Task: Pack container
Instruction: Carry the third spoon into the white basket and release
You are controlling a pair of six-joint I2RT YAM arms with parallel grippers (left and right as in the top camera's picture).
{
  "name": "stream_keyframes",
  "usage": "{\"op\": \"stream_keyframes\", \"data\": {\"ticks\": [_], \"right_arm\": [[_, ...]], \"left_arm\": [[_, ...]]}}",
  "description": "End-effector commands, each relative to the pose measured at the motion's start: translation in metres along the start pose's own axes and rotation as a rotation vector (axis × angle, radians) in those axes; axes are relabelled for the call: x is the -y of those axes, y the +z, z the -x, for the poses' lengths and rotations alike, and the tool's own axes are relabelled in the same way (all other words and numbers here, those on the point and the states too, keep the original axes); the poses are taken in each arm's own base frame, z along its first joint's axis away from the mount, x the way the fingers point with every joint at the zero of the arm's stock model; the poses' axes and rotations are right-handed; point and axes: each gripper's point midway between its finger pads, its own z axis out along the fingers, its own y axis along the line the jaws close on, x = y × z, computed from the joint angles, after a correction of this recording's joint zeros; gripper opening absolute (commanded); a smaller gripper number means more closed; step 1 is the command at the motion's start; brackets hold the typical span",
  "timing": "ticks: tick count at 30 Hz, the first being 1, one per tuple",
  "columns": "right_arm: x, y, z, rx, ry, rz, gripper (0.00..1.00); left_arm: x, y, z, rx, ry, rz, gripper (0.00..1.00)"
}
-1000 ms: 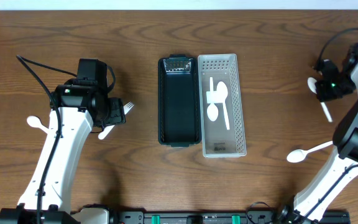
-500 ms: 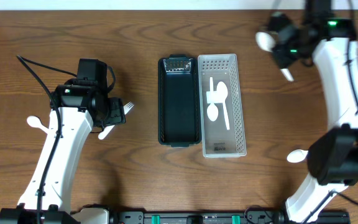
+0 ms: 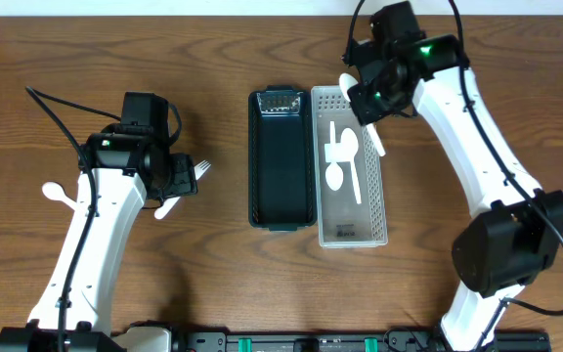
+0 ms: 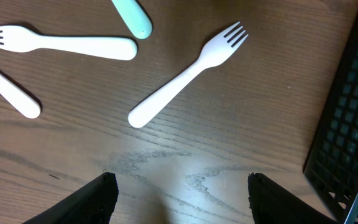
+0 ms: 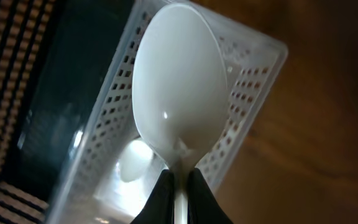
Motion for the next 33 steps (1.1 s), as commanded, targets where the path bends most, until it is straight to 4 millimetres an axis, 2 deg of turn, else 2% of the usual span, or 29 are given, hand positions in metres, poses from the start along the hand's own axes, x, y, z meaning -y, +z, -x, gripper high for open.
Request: {"op": "stream_keyframes", "data": {"ticks": [1,4,11,13,14,16,18,21,23,25,28,30,33], "right_arm": [[-0.008,0.020,-0.014,-0.076,0.233,-0.020,0.01],[-0.012,0.030,-0.022,-0.121,0.276,-0.059,0.01],[-0.022,0.070,-0.050,-0.216,0.299,-0.179,0.02],[-0.025,0.081,-0.055,-0.228,0.295,-0.179,0.11],[-0.026,0.085,-0.057,-0.233,0.296,-0.180,0.20],[-0.027,0.088,-0.061,-0.239,0.293,-0.181,0.28],[-0.027,0.089,-0.059,-0.234,0.293,-0.180,0.32],[-0.026,0.083,-0.050,-0.200,0.296,-0.173,0.32],[-0.024,0.068,-0.035,-0.149,0.306,-0.165,0.31],[-0.017,0.043,-0.016,-0.084,0.325,-0.164,0.31],[0.013,-0.013,0.004,0.038,0.445,-0.220,0.23],[0.042,-0.052,0.003,0.113,0.623,-0.263,0.24],[0.085,-0.101,-0.028,0.160,0.979,-0.295,0.29]], "left_arm": [[-0.003,-0.006,0.006,0.020,-0.002,0.009,0.70],[-0.003,-0.006,0.006,0.020,-0.002,0.009,0.70],[-0.003,-0.006,0.006,0.020,-0.002,0.009,0.70],[-0.003,-0.006,0.006,0.020,-0.002,0.009,0.70],[-0.003,-0.006,0.006,0.020,-0.002,0.009,0.71],[-0.003,-0.006,0.006,0.020,-0.002,0.009,0.70],[-0.003,-0.006,0.006,0.021,-0.002,0.008,0.71],[-0.003,-0.006,0.006,0.021,-0.002,0.008,0.70],[-0.003,-0.006,0.006,0.021,-0.002,0.008,0.70],[-0.003,-0.006,0.006,0.021,-0.002,0.008,0.70],[-0.003,-0.006,0.006,0.021,-0.001,0.008,0.70],[-0.003,-0.006,0.006,0.021,-0.001,0.008,0.70],[-0.003,-0.006,0.006,0.020,-0.002,0.009,0.71]]}}
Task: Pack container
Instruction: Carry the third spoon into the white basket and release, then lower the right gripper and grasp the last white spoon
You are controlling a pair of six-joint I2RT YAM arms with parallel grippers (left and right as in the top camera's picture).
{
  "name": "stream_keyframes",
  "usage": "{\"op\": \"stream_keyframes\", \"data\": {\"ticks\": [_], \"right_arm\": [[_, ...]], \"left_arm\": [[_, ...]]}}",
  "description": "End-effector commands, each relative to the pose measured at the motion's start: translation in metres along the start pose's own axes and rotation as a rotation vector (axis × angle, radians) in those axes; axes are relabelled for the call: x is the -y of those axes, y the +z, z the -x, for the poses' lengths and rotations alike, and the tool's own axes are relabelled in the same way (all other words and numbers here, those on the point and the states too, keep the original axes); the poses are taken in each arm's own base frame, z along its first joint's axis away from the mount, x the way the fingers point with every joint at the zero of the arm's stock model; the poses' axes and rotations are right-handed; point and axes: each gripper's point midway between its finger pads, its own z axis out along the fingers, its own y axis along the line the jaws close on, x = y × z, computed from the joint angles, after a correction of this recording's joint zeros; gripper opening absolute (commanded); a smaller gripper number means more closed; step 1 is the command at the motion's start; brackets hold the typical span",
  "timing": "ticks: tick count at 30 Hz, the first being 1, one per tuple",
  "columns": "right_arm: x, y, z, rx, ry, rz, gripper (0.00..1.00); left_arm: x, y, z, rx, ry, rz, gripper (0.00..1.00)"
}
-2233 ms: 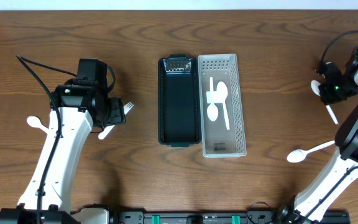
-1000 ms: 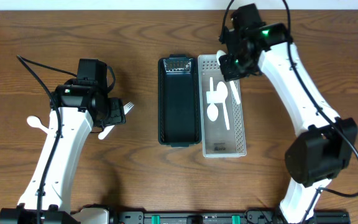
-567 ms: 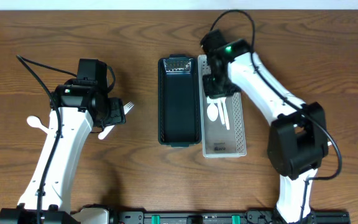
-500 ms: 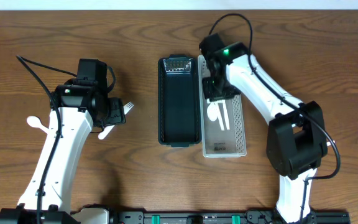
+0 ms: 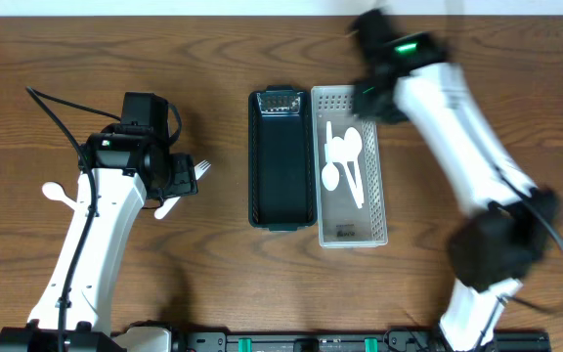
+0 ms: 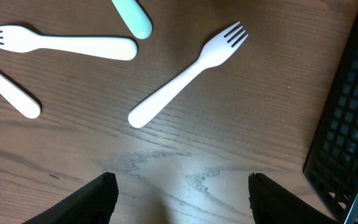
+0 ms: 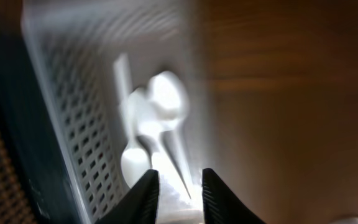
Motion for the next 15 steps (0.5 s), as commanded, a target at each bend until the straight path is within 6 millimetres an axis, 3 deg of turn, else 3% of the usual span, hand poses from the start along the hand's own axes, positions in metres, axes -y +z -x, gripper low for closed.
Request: {"op": "stream_keyframes", "data": {"ticks": [1,4,8,11,15], "right_arm": [[0.082,-0.066,0.018,0.120,0.504,-0.045,0.31],[0.143,-0.083,-0.007,0.065,0.800,-0.133,0.52],[0.197,-0.089,-0.037,-0.007,0.965,-0.235,0.70],[0.218,-0.075,-0.053,-0.056,1.001,-0.280,0.73],[0.233,-0.034,-0.074,-0.131,0.976,-0.324,0.73]], "left_arm": [[-0.003,-0.006,0.005,0.018,-0.002,0.010,0.71],[-0.004,-0.006,0.003,0.009,-0.001,0.012,0.71],[-0.004,-0.006,0.001,-0.001,0.000,0.014,0.71],[-0.004,-0.006,0.001,-0.001,0.000,0.014,0.71],[-0.004,-0.006,0.001,-0.001,0.000,0.014,0.71]]}}
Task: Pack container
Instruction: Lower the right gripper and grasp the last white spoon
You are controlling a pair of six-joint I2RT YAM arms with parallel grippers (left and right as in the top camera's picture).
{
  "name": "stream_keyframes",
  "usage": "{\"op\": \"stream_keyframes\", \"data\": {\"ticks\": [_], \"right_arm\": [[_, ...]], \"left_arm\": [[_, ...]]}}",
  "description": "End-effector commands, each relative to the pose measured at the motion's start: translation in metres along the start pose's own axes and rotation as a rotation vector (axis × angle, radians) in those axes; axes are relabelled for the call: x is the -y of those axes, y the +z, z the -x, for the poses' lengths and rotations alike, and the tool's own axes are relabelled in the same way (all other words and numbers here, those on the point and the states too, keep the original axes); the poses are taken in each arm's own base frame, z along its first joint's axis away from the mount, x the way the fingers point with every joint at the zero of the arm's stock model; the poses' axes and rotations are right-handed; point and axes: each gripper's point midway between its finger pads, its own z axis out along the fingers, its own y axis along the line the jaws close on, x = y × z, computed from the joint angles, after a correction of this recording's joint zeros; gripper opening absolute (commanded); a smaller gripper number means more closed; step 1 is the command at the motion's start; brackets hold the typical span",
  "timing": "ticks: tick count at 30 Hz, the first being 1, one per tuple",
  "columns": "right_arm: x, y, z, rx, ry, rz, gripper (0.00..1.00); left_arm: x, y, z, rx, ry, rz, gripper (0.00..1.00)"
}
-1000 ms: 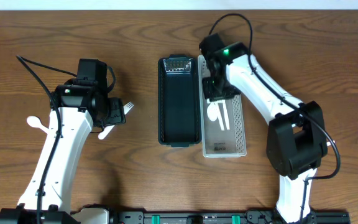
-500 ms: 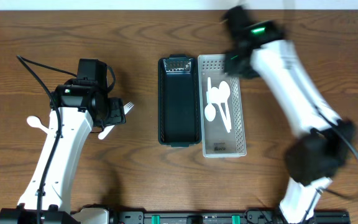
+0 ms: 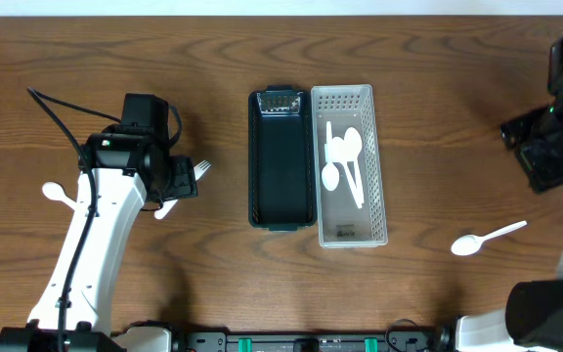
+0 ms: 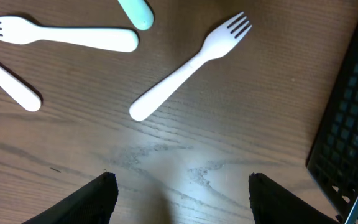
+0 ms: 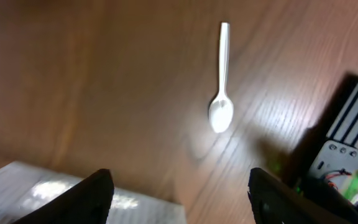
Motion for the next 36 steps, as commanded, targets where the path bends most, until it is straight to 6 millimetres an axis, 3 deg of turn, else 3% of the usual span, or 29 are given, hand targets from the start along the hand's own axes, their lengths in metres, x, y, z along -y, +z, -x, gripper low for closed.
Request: {"op": "stream_keyframes", "data": {"ticks": [1,7,14,25,36], "right_arm": [[0.016,0.037,-0.006,-0.039,-0.013,-0.078,0.73],[0.027,0.111,-0.024,-0.100,-0.088,-0.103,0.73],[0.041,0.159,-0.037,-0.115,-0.126,-0.104,0.73],[0.042,0.205,-0.050,-0.092,-0.207,-0.024,0.75],[0.048,0.221,-0.061,-0.100,-0.205,-0.006,0.73]], "left_arm": [[-0.003,-0.006,0.006,0.020,-0.002,0.008,0.71],[-0.003,-0.006,0.006,0.020,-0.002,0.008,0.71],[-0.003,-0.006,0.006,0.020,-0.002,0.008,0.71],[-0.003,-0.006,0.006,0.020,-0.002,0.008,0.71],[-0.003,-0.006,0.006,0.020,-0.002,0.008,0.71]]}}
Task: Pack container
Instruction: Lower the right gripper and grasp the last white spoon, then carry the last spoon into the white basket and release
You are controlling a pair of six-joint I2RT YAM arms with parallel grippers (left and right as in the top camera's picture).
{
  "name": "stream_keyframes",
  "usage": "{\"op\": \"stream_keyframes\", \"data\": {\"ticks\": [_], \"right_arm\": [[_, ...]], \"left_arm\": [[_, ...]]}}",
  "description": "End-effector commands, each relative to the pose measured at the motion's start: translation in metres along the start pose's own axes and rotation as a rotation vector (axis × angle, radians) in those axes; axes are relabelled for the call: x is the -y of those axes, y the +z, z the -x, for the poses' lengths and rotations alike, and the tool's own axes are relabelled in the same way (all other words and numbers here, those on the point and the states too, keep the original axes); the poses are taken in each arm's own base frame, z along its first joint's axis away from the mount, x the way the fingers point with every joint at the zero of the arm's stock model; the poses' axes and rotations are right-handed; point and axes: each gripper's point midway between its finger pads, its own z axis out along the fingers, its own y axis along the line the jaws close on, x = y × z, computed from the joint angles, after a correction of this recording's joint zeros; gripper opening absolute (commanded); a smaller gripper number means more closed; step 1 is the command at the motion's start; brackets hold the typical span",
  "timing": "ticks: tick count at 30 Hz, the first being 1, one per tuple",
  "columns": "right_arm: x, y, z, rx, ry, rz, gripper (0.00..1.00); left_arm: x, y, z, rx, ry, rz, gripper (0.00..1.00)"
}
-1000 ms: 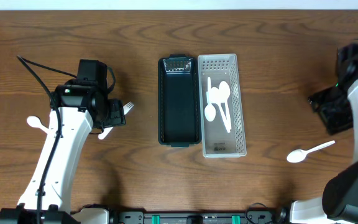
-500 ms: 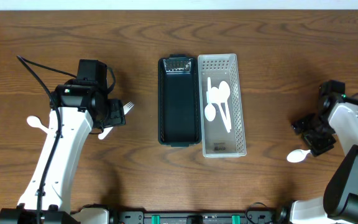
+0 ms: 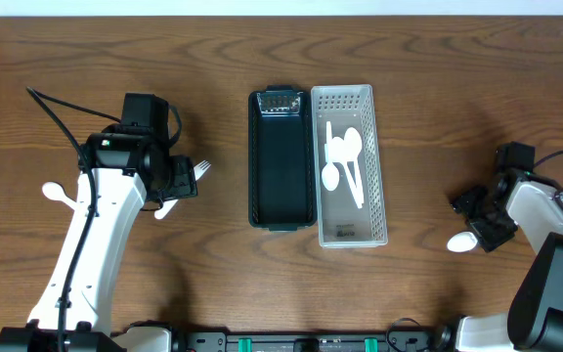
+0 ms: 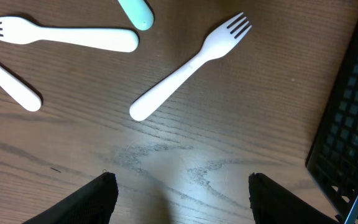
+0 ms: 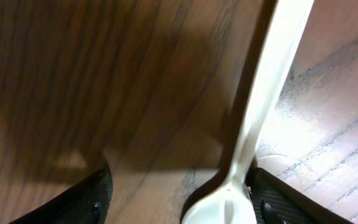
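Observation:
A white spoon [image 5: 272,93] lies on the wooden table at the right; its bowl [image 3: 460,242] shows in the overhead view. My right gripper [image 3: 478,221] is low over it and open [image 5: 179,202], with the handle between the fingers, close to the right one. A white perforated basket [image 3: 375,147] holds three white spoons [image 3: 345,161]. A black basket [image 3: 281,196] stands beside it, empty. My left gripper [image 3: 176,184] is open [image 4: 182,205] just short of a white fork [image 4: 191,65].
Near the left gripper lie another white fork [image 4: 61,37], a teal handle [image 4: 134,12] and a white handle [image 4: 11,81]. A white spoon [image 3: 57,193] sticks out from under the left arm. The black basket's wall [image 4: 347,124] is at the right of the left wrist view.
My right gripper was high at the far right edge, away from the loose spoon. Now it is low with its open fingers either side of the spoon's handle. The left arm has not moved.
My right gripper was shut on a white spoon above the white basket. Then that spoon lay in the basket with two others. After that the right gripper was open at the far right, a loose spoon below. Now it straddles that spoon.

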Motion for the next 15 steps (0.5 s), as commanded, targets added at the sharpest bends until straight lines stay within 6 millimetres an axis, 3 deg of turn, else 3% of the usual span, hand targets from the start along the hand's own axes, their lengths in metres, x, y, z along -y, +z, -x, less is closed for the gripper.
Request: {"op": "stream_keyframes", "data": {"ticks": [1,11,15], "right_arm": [[0.0169,0.0143,-0.0146,-0.050,-0.010,-0.052,0.73],[0.0160,0.0150,-0.0138,-0.044,-0.009,-0.047,0.69],[0.0157,0.0150,-0.0134,-0.043,-0.009,-0.046,0.51]], "left_arm": [[-0.0028,-0.0055,0.0057,0.020,-0.002,0.008,0.71],[-0.0028,-0.0055,0.0056,0.019,-0.002,0.009,0.71],[-0.0028,-0.0055,0.0056,0.019,-0.002,0.009,0.71]]}}
